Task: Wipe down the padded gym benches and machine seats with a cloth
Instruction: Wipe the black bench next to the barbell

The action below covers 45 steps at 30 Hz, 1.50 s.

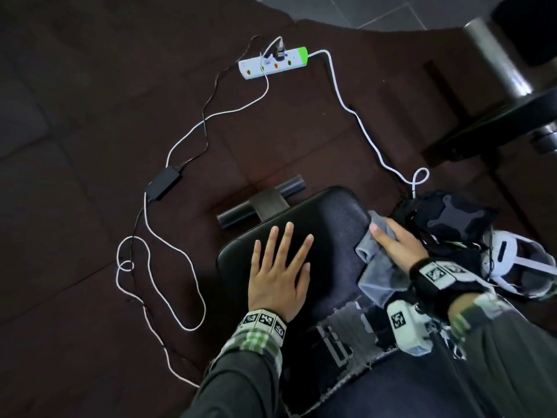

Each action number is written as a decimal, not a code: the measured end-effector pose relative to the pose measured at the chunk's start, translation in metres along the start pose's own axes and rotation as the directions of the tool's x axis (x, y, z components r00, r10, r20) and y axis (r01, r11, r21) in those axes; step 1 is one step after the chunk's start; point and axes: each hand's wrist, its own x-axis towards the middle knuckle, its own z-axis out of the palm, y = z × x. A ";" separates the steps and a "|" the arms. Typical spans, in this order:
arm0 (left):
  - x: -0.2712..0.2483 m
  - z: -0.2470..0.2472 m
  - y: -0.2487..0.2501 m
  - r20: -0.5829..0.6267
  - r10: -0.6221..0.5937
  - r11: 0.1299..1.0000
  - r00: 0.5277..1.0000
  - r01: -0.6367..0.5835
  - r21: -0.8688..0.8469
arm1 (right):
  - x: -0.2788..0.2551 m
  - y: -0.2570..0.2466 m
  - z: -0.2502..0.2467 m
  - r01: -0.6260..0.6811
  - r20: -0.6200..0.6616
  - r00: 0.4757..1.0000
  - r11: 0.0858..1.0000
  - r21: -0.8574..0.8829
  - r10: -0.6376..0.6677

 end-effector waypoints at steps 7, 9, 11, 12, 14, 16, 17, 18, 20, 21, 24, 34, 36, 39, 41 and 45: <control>0.001 -0.003 -0.001 -0.024 -0.001 0.996 1.000 -0.001 -0.091 | 0.035 -0.063 0.021 0.157 -0.032 0.985 0.960 -0.232 -0.169; 0.004 -0.008 0.002 -0.064 -0.044 0.987 0.997 0.034 -0.156 | 0.034 -0.065 0.024 0.182 -0.013 0.981 0.939 -0.292 -0.194; 0.014 -0.015 0.008 -0.125 -0.116 0.975 0.985 0.089 -0.205 | 0.033 -0.069 0.027 0.249 0.052 0.967 0.895 -0.369 -0.248; 0.021 -0.019 0.011 -0.153 -0.151 0.968 0.977 0.115 -0.221 | 0.032 -0.072 0.029 0.294 0.098 0.956 0.870 -0.396 -0.278; 0.039 -0.025 0.019 -0.205 -0.201 0.955 0.958 0.145 -0.260 | 0.029 -0.075 0.028 0.353 0.163 0.935 0.875 -0.333 -0.315; 0.062 -0.031 0.030 -0.227 -0.203 0.947 0.952 0.132 -0.292 | 0.020 -0.074 0.022 0.325 0.142 0.942 0.935 -0.144 -0.305; 0.074 -0.035 0.039 -0.213 -0.176 0.951 0.961 0.110 -0.290 | 0.015 -0.068 0.019 0.294 0.076 0.954 0.955 -0.048 -0.290; 0.086 -0.039 0.049 -0.184 -0.132 0.959 0.974 0.079 -0.272 | 0.008 -0.059 0.015 0.264 -0.018 0.965 0.964 0.029 -0.263; 0.107 -0.045 0.072 -0.067 -0.040 0.973 0.997 0.024 -0.228 | -0.008 -0.034 0.011 0.204 -0.200 0.963 0.974 0.096 -0.182; 0.115 -0.045 0.083 0.029 -0.004 0.979 1.000 0.010 -0.206 | -0.017 -0.020 0.011 0.167 -0.250 0.959 0.981 0.101 -0.137; 0.128 -0.036 0.102 0.308 0.024 0.998 0.951 -0.007 -0.055 | -0.040 0.017 0.016 -0.003 -0.242 0.970 0.999 0.054 0.016; 0.105 -0.024 0.034 -0.021 -0.231 0.972 0.973 0.230 -0.051 | -0.064 0.031 0.031 -0.148 -0.135 0.983 0.968 -0.201 0.122; 0.104 -0.025 0.031 0.051 -0.245 0.969 0.968 0.246 -0.016 | -0.065 0.030 0.032 -0.148 -0.140 0.983 0.966 -0.211 0.120; 0.117 -0.024 0.040 0.118 -0.122 0.992 0.986 0.123 -0.007 | -0.064 0.031 0.031 -0.146 -0.142 0.983 0.968 -0.205 0.118; 0.127 -0.025 0.041 0.156 -0.062 0.997 0.986 0.067 -0.025 | -0.063 0.031 0.028 -0.146 -0.133 0.984 0.971 -0.191 0.122; 0.120 -0.029 0.019 0.183 -0.076 0.991 0.980 0.093 -0.091 | -0.065 0.030 0.029 -0.139 -0.120 0.986 0.976 -0.169 0.120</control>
